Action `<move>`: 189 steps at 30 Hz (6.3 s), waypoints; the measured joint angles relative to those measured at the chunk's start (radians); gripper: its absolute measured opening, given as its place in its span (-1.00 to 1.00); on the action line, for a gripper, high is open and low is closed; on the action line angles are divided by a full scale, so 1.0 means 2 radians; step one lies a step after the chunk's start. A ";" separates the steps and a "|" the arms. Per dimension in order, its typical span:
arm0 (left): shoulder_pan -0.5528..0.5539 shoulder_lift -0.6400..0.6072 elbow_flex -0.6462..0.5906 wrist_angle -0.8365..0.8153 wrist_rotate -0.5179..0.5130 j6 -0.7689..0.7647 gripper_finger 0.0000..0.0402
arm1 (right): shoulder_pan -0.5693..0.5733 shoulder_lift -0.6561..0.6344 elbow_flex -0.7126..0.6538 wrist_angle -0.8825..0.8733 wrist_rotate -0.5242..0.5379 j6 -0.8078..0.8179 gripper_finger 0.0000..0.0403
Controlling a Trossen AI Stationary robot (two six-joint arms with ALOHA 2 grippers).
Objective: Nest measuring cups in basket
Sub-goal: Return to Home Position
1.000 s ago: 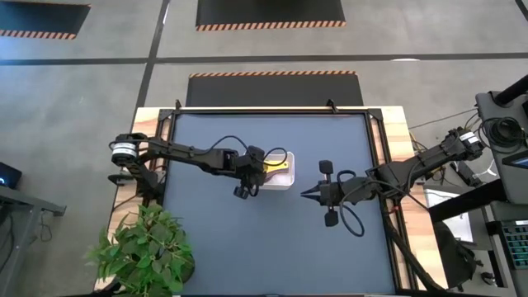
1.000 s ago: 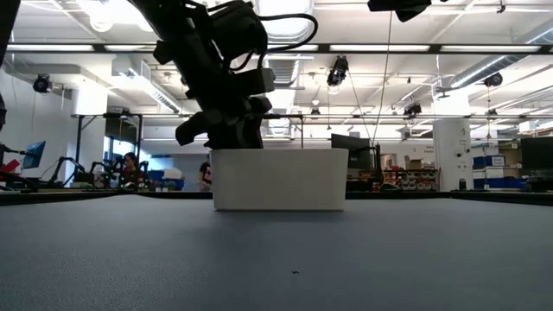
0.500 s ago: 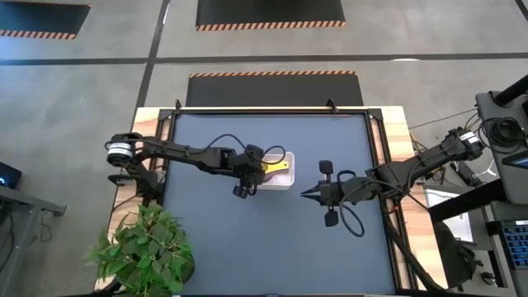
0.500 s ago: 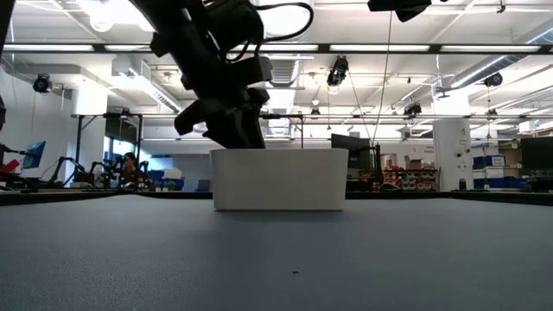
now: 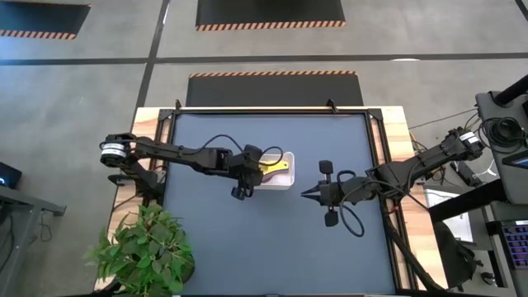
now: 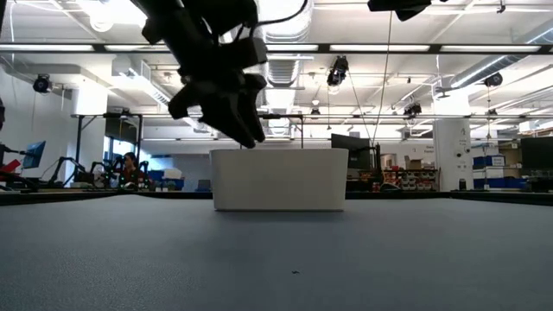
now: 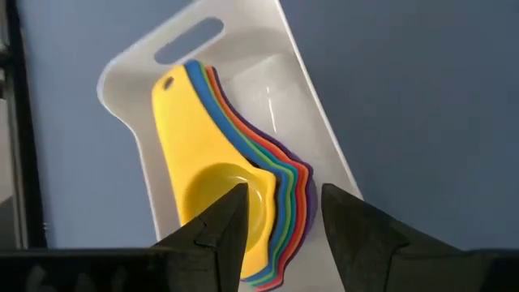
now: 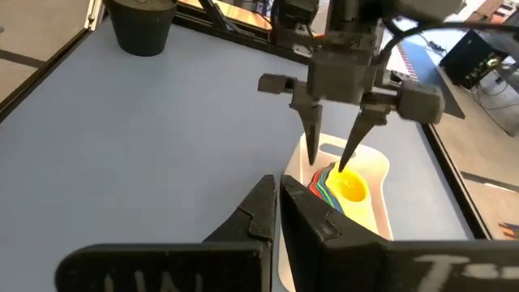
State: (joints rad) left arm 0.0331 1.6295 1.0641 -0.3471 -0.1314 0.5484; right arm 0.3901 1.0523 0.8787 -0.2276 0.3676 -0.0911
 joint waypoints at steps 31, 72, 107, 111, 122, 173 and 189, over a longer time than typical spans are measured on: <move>0.000 -0.283 -0.039 -0.007 0.081 -0.014 -0.71 | -0.027 -0.001 0.000 0.004 0.000 -0.034 -0.96; 0.000 -0.680 -0.268 0.056 0.097 -0.148 -0.80 | -0.135 -0.171 -0.066 0.012 -0.109 -0.082 -0.96; 0.000 -0.815 -0.400 0.067 0.043 -0.233 -0.80 | -0.143 -0.500 -0.237 0.020 -0.104 -0.055 -0.96; 0.000 -0.815 -0.412 0.070 0.043 -0.239 -0.80 | -0.143 -0.523 -0.252 0.025 -0.105 -0.056 -0.96; 0.000 -0.815 -0.444 0.106 0.044 -0.243 -0.80 | -0.143 -0.526 -0.296 0.051 -0.105 -0.056 -0.96; 0.002 -0.804 -0.525 0.181 0.040 -0.253 -0.80 | -0.144 -0.513 -0.416 0.097 0.026 -0.046 -0.96; 0.002 -0.804 -0.525 0.181 0.040 -0.253 -0.80 | -0.144 -0.512 -0.417 0.097 0.026 -0.046 -0.96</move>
State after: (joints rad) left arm 0.0372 0.0219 0.0143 0.0151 -0.0517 0.0425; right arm 0.1020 0.0274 0.0456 -0.0341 0.4202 -0.1829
